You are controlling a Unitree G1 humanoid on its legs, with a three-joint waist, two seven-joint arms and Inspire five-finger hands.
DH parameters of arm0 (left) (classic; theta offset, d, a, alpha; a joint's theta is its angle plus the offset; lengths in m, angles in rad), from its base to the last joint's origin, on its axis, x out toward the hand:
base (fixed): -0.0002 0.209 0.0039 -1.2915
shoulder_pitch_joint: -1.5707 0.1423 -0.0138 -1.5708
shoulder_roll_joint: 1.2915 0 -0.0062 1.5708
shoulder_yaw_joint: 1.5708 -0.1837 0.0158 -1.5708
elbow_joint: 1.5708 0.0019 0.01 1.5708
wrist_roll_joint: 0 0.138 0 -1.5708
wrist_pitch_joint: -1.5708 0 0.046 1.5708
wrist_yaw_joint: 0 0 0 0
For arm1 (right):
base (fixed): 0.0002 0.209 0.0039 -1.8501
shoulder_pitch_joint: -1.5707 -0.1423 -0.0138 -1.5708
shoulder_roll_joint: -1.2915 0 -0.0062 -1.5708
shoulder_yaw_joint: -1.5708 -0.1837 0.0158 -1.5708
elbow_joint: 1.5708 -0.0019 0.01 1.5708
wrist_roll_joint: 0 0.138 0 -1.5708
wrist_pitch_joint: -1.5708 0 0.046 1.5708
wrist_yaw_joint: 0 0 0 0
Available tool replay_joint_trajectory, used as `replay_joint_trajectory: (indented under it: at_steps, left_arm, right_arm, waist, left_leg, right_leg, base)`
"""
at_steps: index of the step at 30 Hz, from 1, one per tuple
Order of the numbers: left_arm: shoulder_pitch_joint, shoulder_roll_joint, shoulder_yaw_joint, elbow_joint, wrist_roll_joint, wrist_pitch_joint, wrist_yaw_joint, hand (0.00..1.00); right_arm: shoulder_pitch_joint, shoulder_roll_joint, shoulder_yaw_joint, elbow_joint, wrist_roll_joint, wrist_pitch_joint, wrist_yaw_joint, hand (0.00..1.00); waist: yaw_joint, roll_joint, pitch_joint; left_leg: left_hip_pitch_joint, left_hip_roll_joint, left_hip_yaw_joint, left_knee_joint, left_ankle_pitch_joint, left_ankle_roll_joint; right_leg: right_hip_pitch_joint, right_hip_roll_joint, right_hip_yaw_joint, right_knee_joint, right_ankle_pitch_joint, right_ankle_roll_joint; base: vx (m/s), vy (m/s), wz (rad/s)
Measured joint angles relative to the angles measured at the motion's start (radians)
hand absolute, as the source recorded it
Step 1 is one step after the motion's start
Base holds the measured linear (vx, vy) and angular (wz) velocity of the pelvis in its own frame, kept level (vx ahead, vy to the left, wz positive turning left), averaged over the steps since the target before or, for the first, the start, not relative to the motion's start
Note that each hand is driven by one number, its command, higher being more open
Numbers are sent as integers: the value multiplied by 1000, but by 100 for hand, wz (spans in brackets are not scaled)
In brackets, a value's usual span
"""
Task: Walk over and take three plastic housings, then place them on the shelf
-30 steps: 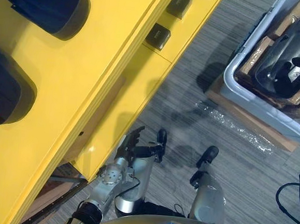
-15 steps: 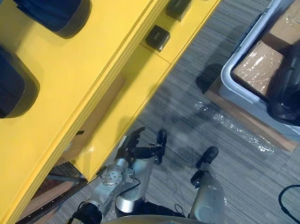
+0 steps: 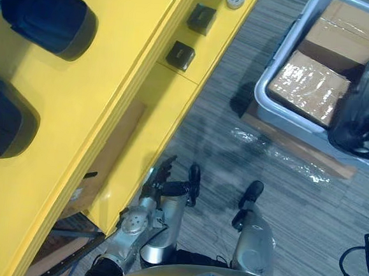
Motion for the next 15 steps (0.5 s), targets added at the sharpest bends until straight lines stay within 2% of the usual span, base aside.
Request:
replay_joint_trajectory:
  at_steps: [1, 5, 8, 9, 13, 15]
  left_arm:
    - [-1, 2, 7, -19, 0, 0, -1, 100]
    - [-55, 27, 50, -161, -36, 3, -6, 100]
    - [-138, 55, 55, -246, -123, 41, -50, 100]
    - [-190, 63, 56, -267, -210, 80, -90, 100]
    - [-263, 66, 50, -279, -436, 181, -174, 100]
    - [-309, 51, 18, -253, -586, 269, -209, 100]
  right_arm:
    - [18, 4, -3, -33, -1, -7, -13, 0]
    - [117, 70, -42, -253, -36, -58, -97, 0]
    - [193, 119, -70, -422, -96, -87, -131, 0]
    - [227, 142, -78, -491, -134, -109, -141, 0]
    - [284, 206, -79, -602, -202, -154, -143, 0]
    - [334, 250, -80, -672, -243, -191, -141, 0]
  waist:
    - [-3, -5, -1]
    - [-44, -65, -3]
    - [-77, -106, -5]
    - [-92, -122, -14]
    - [-123, -157, -44]
    - [-139, -171, -82]
  left_leg:
    - [5, 3, 3, -1, -1, -1]
    - [49, 19, 24, -16, -2, -9]
    - [108, 19, 47, -50, 2, -14]
    - [134, 17, 62, -69, 2, -17]
    - [192, 18, 91, -111, 1, -26]
    - [235, 19, 118, -149, 2, -33]
  right_leg:
    - [2, 2, 5, 0, 0, -1]
    - [27, 18, 25, -7, -4, -6]
    - [63, 20, 45, -22, -3, -5]
    - [80, 21, 56, -37, -1, -4]
    - [110, 28, 82, -61, 1, -4]
    - [125, 33, 101, -74, 2, -2]
  base:
    - [-35, -10, -22]
    - [-21, -28, -18]
    - [4, -18, -22]
    - [14, -2, -25]
    - [52, -13, -24]
    - [95, -22, -29]
